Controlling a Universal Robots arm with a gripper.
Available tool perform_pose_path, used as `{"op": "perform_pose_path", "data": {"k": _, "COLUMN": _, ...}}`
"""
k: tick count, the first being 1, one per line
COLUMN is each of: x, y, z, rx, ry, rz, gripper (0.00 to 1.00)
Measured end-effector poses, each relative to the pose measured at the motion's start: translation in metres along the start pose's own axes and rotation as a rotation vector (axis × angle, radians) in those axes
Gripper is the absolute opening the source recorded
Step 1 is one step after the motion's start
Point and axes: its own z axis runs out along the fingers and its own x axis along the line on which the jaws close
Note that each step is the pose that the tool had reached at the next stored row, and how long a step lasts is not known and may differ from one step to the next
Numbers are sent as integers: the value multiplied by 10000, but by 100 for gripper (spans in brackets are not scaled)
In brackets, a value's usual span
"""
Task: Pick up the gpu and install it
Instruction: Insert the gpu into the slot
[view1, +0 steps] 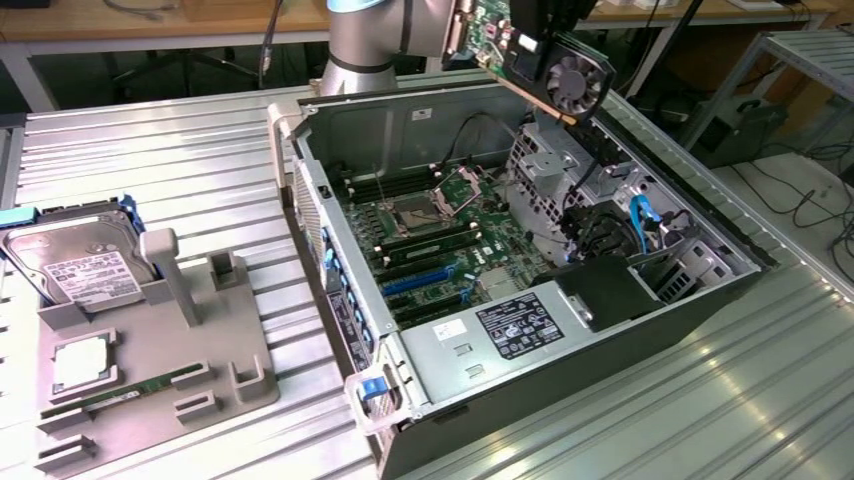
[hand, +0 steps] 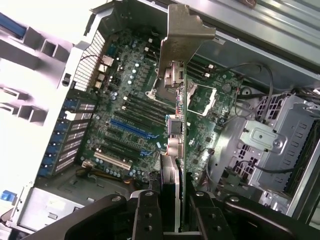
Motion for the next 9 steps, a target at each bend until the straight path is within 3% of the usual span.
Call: {"op": "perform_pose_path", "data": {"k": 9, "x": 0, "y": 0, "z": 0, "rx": -16, "ry": 16, "rz": -693, "gripper": 27}}
